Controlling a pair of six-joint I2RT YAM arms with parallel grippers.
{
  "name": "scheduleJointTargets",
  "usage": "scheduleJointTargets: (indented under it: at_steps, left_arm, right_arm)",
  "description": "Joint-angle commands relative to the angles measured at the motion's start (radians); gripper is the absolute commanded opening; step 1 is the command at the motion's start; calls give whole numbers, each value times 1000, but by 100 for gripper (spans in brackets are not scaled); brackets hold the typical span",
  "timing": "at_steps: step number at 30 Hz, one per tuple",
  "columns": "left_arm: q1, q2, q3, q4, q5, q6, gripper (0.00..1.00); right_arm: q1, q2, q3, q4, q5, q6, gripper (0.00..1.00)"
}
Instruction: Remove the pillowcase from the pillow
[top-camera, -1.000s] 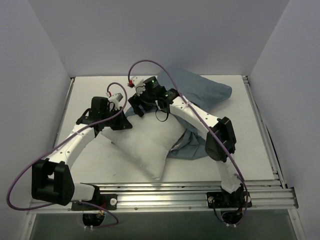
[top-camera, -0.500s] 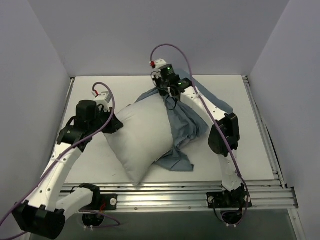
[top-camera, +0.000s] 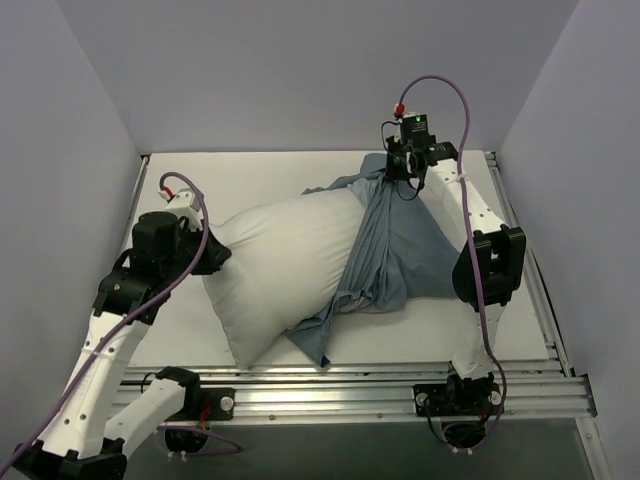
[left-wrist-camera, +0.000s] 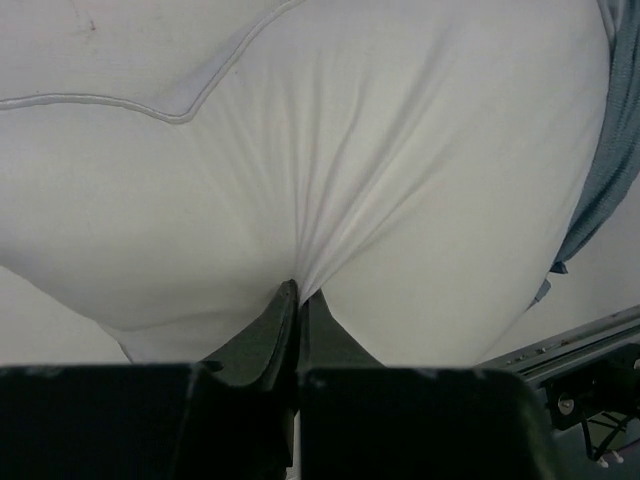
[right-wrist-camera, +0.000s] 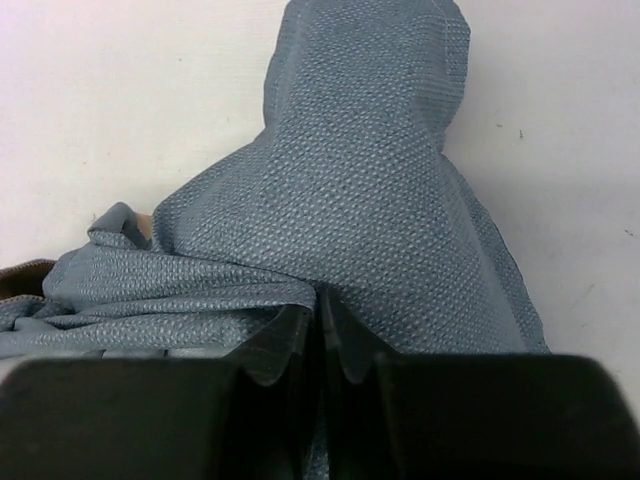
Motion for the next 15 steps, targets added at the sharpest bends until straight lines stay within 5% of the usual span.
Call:
scheduleJointTargets:
  at_steps: [1, 3, 4, 6, 9, 10, 15]
  left_arm:
    - [29, 76, 7, 81, -110, 2, 2]
    - [35, 146, 43, 173, -118, 7, 9]
    - [35, 216, 67, 193, -112, 19, 33]
    - [37, 276, 168, 206, -73, 30, 57]
    - [8, 328, 266, 197, 5, 44, 94]
    - [-10, 324, 277, 191, 11, 61, 100]
    - [-219, 292, 262, 125, -48, 76, 94]
  right_arm:
    - [-23, -72, -27, 132, 94, -30, 6]
    - [18, -112, -30, 135, 54, -30, 23]
    - [27, -127, -30, 137, 51, -28, 30]
    - [47, -193, -54, 143, 31, -19, 53]
    - [61, -314, -146, 176, 8, 12, 74]
    - [66, -346, -178, 187, 7, 18, 77]
    - [90, -598, -445, 299, 16, 131, 87]
